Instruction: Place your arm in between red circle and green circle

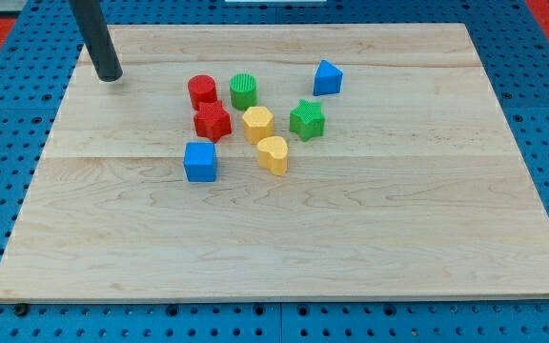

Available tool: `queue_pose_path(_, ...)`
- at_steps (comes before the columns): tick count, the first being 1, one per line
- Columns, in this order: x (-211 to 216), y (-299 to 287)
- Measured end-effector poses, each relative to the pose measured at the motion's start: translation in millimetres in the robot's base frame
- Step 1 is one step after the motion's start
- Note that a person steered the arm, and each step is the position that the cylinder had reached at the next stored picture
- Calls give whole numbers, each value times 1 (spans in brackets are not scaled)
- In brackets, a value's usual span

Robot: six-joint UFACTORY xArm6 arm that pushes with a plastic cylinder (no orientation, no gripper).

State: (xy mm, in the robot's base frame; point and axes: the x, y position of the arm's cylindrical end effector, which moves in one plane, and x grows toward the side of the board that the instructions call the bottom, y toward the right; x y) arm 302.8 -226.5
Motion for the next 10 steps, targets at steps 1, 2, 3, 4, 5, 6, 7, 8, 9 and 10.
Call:
queue_pose_path(1,1,-2)
queue_pose_path(2,-29,50)
queue_pose_path(3,-52,137)
queue_pose_path(4,-34,163)
queue_pose_path(5,-32,163)
queue_pose_path(6,-32,163)
queue_pose_path(7,-31,162)
queue_pose_path(8,-20,157)
queue_pose_path(9,-12,152)
queue_pose_path(10,-13,151)
